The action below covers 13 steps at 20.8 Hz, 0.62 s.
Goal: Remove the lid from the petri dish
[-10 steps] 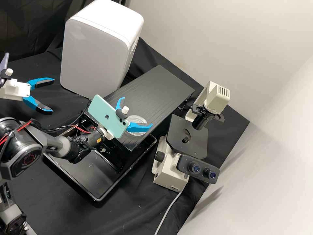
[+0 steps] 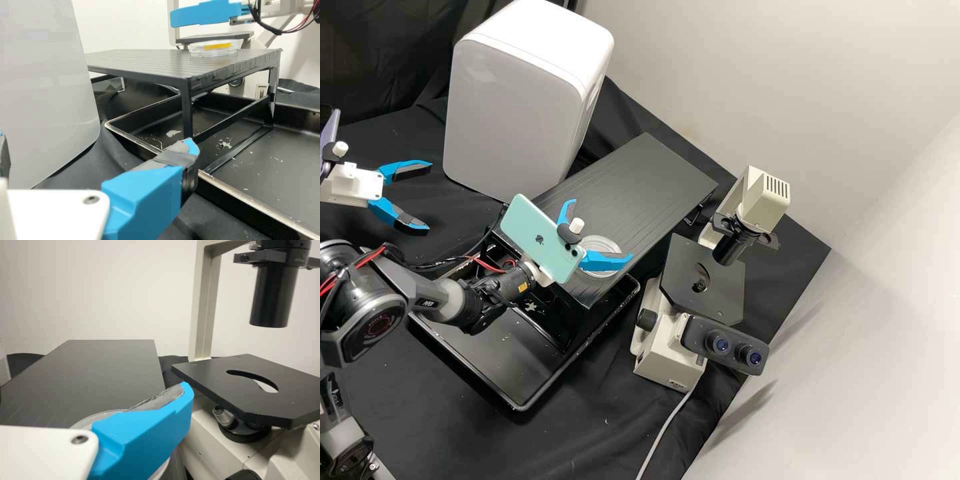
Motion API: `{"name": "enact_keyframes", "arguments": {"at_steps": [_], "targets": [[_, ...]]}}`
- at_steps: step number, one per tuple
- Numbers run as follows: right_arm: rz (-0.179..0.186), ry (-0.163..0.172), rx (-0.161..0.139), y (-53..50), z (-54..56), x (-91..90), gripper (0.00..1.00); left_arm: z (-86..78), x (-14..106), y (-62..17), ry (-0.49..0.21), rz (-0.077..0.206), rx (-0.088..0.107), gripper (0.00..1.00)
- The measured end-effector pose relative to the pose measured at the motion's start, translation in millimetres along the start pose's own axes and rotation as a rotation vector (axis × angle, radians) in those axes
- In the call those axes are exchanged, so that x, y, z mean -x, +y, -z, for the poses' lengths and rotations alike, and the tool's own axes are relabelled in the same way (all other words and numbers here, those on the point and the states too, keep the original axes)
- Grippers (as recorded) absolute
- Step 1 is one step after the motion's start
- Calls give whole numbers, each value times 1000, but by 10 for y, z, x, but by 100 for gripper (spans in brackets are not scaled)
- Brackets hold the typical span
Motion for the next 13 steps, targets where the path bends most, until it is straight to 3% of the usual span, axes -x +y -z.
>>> {"name": "enact_keyframes", "arguments": {"at_steps": [8,13], "targets": [[-55,-57,-10,118,-212,121,100,0,0,0,0,0,0,100],[-41,-97,-9,60,-346,116,100,-6,-1,-1,-2,0,0,100]]}}
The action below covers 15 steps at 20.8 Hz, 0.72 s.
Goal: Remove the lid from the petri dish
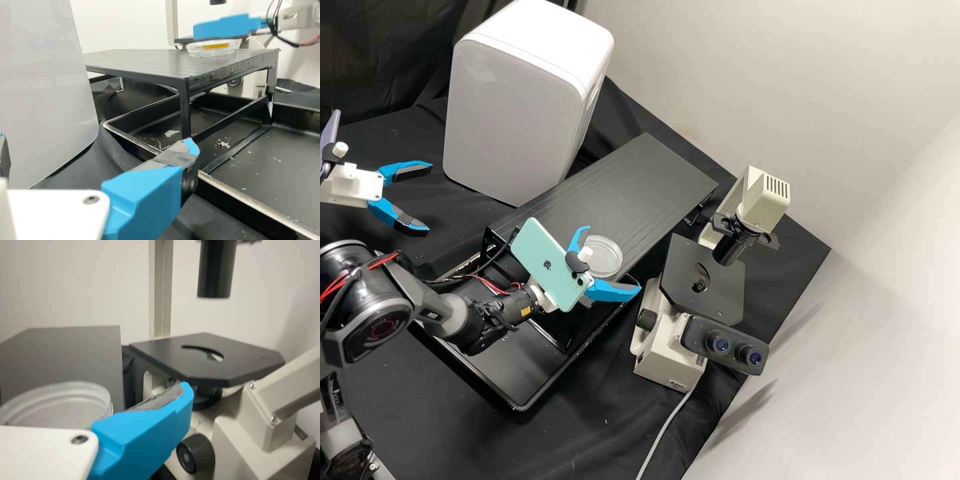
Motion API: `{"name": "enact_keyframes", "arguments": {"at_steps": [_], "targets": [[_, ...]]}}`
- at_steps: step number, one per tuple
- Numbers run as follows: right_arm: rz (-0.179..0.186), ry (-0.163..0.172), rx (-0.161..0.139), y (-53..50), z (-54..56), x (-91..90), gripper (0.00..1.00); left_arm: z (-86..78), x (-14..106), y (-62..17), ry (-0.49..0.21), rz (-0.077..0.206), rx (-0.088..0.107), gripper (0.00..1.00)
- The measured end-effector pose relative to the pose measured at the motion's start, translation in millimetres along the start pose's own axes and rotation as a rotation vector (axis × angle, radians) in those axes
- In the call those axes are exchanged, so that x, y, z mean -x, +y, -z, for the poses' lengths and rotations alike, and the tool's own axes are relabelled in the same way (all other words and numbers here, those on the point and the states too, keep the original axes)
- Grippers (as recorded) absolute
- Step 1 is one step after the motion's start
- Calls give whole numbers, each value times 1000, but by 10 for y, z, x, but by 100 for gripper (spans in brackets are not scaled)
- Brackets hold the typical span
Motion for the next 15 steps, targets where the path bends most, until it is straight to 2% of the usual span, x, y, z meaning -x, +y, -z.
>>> {"name": "enact_keyframes", "arguments": {"at_steps": [2,3,5,15], "targets": [[13,-15,1,-46,-50,-18,100,0,0,0,0,0,0,100],[14,-11,1,-65,-59,-26,100,0,0,0,0,0,0,100],[11,3,1,-82,-41,-29,100,0,0,0,0,0,0,100],[21,8,-4,-136,-11,-34,100,1,-12,12,-1,-5,-1,100]]}}
